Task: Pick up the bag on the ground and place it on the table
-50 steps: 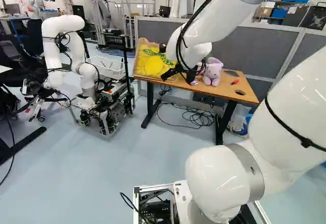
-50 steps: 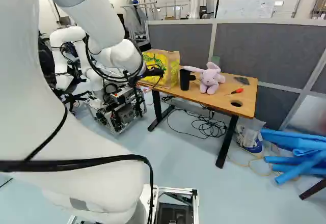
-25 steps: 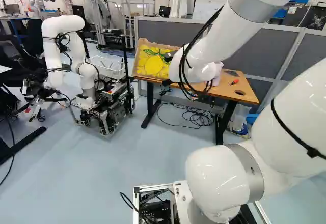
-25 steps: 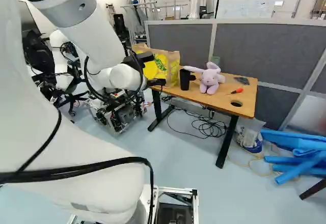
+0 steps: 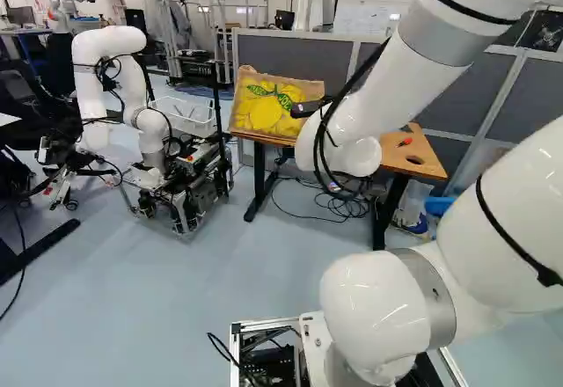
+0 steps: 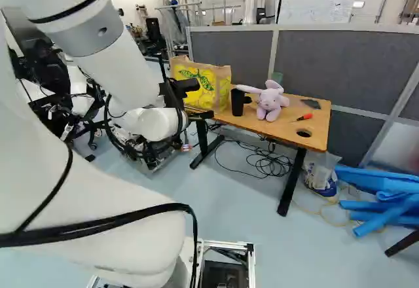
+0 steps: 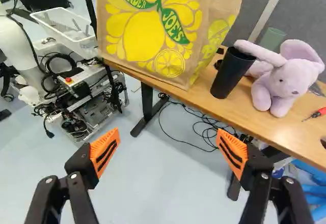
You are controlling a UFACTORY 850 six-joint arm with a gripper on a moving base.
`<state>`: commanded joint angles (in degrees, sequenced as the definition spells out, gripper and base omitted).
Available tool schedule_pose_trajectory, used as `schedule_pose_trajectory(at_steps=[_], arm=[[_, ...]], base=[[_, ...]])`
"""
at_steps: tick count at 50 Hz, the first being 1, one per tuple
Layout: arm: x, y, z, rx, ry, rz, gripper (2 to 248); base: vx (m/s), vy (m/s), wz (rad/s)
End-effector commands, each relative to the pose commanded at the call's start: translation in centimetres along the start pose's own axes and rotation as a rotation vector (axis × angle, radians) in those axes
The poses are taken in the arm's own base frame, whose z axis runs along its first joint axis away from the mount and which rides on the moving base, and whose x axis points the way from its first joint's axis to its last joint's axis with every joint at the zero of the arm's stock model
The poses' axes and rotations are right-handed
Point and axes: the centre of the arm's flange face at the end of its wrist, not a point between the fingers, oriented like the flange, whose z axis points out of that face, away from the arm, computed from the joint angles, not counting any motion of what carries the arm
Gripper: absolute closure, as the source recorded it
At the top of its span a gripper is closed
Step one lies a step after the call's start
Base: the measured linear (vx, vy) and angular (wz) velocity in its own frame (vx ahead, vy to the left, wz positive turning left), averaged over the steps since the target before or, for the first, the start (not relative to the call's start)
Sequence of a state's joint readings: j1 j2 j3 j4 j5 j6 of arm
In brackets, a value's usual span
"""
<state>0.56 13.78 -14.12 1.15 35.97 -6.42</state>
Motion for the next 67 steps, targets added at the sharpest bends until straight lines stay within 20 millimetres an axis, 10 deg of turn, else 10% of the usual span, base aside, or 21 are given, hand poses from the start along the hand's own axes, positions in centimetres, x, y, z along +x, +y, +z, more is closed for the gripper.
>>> schedule_pose_trajectory(at_steps=[67], arm=[[-5.0, -0.3, -3.1, -0.003, 0.125, 0.100, 3]], base=[[0.000, 0.000, 0.000]])
